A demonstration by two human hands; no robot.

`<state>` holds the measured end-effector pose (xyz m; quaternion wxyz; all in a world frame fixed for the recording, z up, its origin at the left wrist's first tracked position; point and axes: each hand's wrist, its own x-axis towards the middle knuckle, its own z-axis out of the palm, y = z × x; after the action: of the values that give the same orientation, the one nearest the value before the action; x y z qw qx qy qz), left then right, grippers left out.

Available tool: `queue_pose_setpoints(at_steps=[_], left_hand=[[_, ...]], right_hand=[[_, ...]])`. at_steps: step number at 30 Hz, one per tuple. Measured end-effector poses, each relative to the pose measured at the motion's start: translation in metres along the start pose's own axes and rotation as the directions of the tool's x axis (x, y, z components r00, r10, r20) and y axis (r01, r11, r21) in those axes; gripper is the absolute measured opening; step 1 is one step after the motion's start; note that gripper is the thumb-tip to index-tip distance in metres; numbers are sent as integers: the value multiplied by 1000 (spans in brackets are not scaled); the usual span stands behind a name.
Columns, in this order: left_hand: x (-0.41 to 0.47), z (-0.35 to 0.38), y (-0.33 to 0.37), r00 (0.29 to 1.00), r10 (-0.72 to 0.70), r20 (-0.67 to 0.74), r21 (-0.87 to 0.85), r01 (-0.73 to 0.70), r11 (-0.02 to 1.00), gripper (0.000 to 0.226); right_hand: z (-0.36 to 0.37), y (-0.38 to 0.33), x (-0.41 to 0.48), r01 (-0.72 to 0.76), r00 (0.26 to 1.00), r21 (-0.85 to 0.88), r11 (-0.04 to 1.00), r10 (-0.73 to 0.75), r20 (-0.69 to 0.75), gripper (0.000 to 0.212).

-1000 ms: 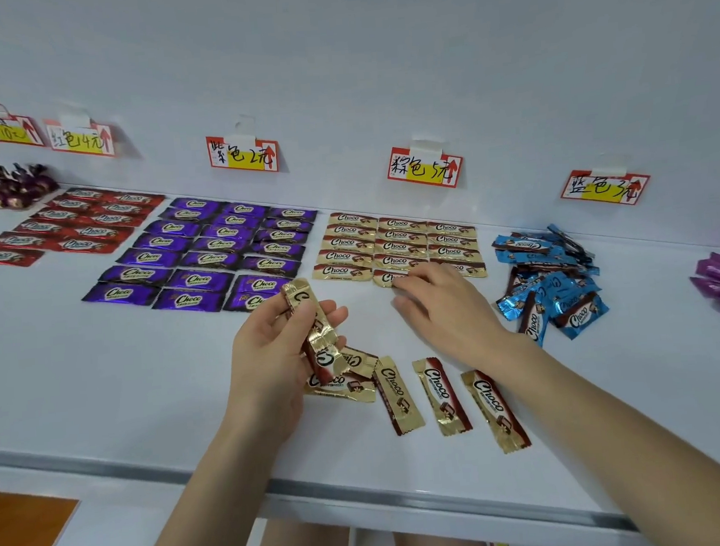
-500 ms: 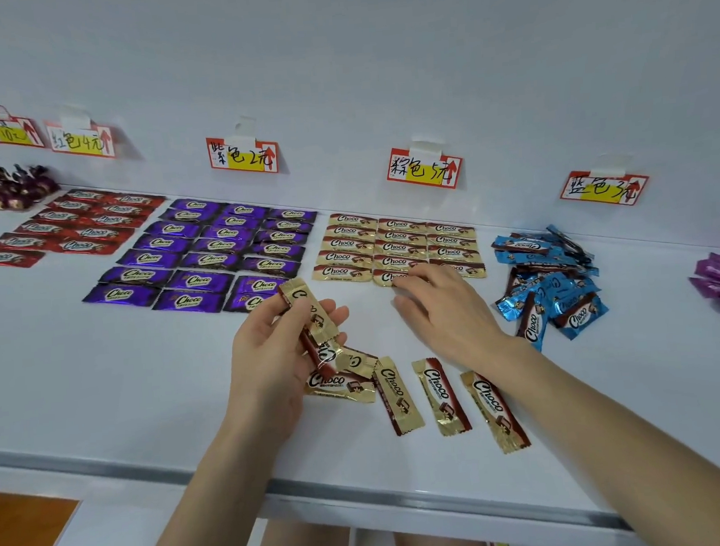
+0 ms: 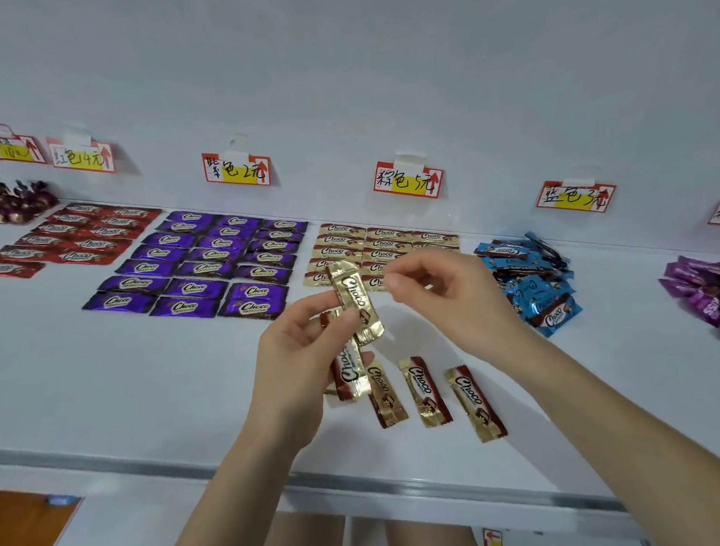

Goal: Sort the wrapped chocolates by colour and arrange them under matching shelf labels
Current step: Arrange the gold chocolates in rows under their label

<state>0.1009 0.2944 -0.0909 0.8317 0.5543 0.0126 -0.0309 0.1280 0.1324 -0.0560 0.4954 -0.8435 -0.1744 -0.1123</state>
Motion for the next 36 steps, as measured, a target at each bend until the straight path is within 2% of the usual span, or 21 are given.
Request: queue_pose_setpoints(at_steps=[1, 4, 7, 9, 12, 14, 16, 19, 21, 26, 31, 36], left_hand=[[-2, 4, 1, 999, 10, 36, 14, -10, 1000, 16], [-7, 14, 3, 990, 45, 132, 99, -58, 993, 28], [-11, 20, 3, 985, 35, 169, 139, -59, 988, 23], [-12, 22, 2, 990, -34, 139, 67, 25, 997, 17], [-12, 23, 4, 974, -188, 124, -105, 202, 974, 22], [-11, 25, 6, 951, -276, 142, -214, 301, 929, 29], [-10, 26, 7, 947, -284, 152, -262, 316, 912, 33], [-10, 26, 8, 967, -224, 123, -217, 247, 944, 32], [-9, 27, 6, 972, -224, 74, -205, 234, 950, 28], [-7, 31, 3, 983, -178, -54, -170, 167, 971, 23], [-4, 32, -1, 990, -120, -79, -113, 110, 987, 21], [-2, 32, -3, 994, -106, 9, 79, 105, 991, 22]], right_hand=[[0, -5, -4, -13, 1000, 32, 999, 13, -1, 14], [-3, -14, -11, -75, 997, 42, 996, 74, 29, 23], [-10, -16, -15, -72, 997, 114, 991, 67, 46, 18], [-17, -17, -18, -103, 995, 234, 967, 98, 33, 14], [-28, -15, -23, -114, 993, 331, 937, 96, 71, 10], [-32, -13, -28, -106, 991, 295, 950, 76, 112, 8], [-33, -11, -34, -87, 989, 267, 960, 53, 135, 10], [-33, -7, -41, -56, 985, 258, 965, 11, 174, 17], [-35, -2, -44, -44, 983, 190, 981, 8, 185, 26], [-30, 7, -47, -35, 999, -23, 999, 36, 31, 29], [-25, 8, -45, 7, 998, -215, 977, -19, -54, 17], [-25, 4, -38, -68, 997, -130, 989, 65, -30, 17]])
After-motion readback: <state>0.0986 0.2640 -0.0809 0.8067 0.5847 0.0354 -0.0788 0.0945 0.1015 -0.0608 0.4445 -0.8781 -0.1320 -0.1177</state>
